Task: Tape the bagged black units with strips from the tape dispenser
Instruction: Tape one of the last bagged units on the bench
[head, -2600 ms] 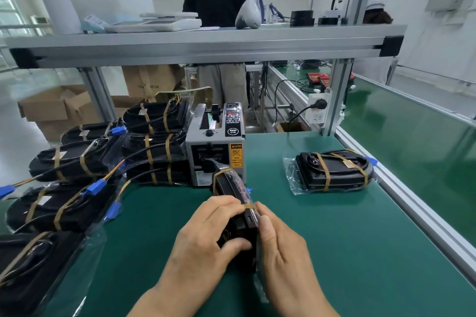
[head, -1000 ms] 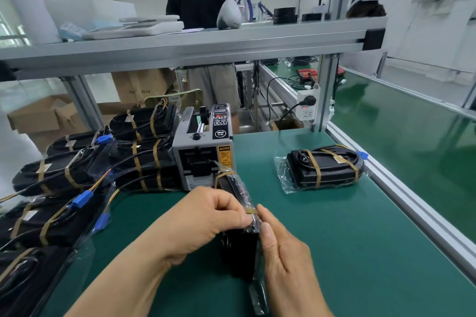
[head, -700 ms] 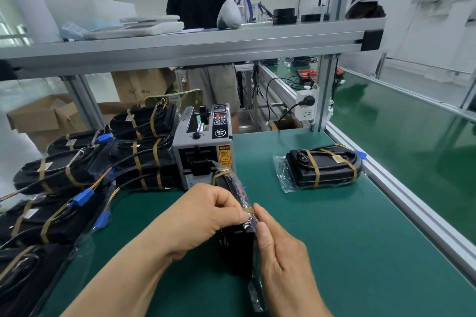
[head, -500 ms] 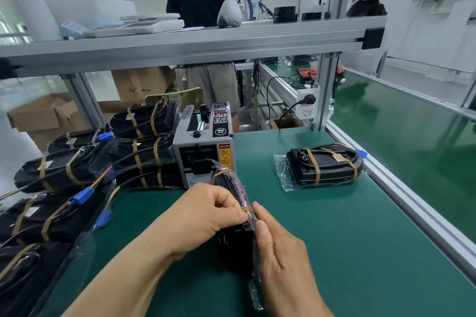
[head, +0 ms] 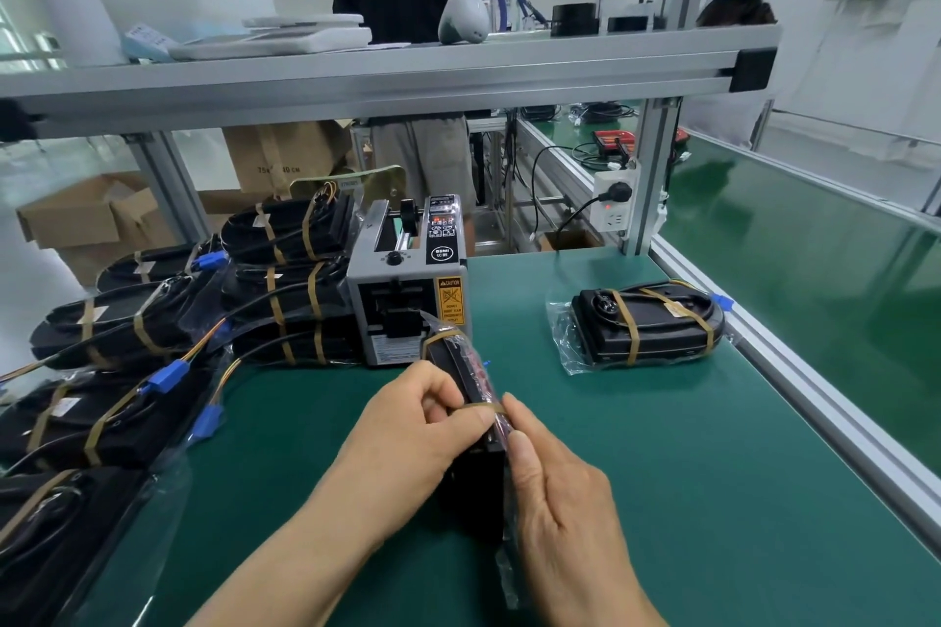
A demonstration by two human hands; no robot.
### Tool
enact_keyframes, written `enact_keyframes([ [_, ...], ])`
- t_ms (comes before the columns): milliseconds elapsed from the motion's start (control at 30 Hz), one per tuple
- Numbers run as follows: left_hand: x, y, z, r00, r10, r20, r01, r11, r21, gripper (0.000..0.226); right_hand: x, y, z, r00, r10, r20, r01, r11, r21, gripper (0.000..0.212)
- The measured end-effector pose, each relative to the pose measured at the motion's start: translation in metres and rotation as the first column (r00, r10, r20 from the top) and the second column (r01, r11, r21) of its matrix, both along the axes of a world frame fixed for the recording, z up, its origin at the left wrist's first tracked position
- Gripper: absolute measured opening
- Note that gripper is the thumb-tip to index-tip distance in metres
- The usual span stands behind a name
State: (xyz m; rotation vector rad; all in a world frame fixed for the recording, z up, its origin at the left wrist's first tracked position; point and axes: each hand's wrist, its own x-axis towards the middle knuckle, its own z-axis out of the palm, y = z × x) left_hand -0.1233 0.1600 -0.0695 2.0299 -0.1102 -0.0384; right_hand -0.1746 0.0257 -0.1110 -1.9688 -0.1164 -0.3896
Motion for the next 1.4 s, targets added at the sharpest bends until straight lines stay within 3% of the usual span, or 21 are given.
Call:
enact_keyframes([
  [100,-0.001,0.000,-0.001,1.000,-0.018,-0.010,0.017,0.997,-0.076,0.032,0.001,-0.002,-0.005,1.000,0.004,-0.030,-0.004,1.000,0.015,0.029],
  [200,-0.002,0.006,0.002,0.992,-0.111,-0.052,0.105,0.989,-0.107,0.045,0.000,-0.004,-0.006,0.999,-0.018,-0.041,0.020,0.999,0.048,0.038],
  [400,0.002,0.012,0.007,0.980,-0.164,-0.110,0.150,0.981,-0.126,0.047,-0.001,-0.003,-0.007,0.996,-0.016,-0.086,0.022,0.997,0.070,0.056],
  [633,-0.001,0.010,0.001,0.990,-0.106,-0.095,0.091,0.985,-0.147,0.055,0.015,-0.016,0.026,0.985,0.038,-0.170,-0.029,0.998,0.052,0.009],
  [667,-0.001,0.010,0.001,0.990,-0.104,-0.096,0.089,0.985,-0.146,0.053,0.025,-0.019,0.034,0.984,0.023,-0.179,-0.019,0.999,0.027,0.006],
  [767,0.000,0.010,0.002,0.991,-0.098,-0.093,0.085,0.987,-0.133,0.047,0.062,-0.015,0.054,0.978,-0.023,-0.206,-0.012,0.985,-0.171,0.028],
  [900,-0.001,0.011,0.004,0.990,-0.104,-0.092,0.094,0.989,-0.115,0.049,0.099,0.006,0.063,0.977,-0.022,-0.214,-0.068,0.911,-0.407,0.025],
  [1167,0.002,0.018,0.004,0.982,-0.133,-0.134,0.120,0.988,-0.097,0.049,0.124,0.016,0.057,0.985,-0.061,-0.163,-0.037,0.842,-0.539,0.018],
  [1400,0.002,0.016,0.007,0.974,-0.172,-0.150,0.157,0.982,-0.105,0.047,0.124,0.010,0.044,0.950,-0.093,-0.299,0.021,0.971,-0.237,0.034],
])
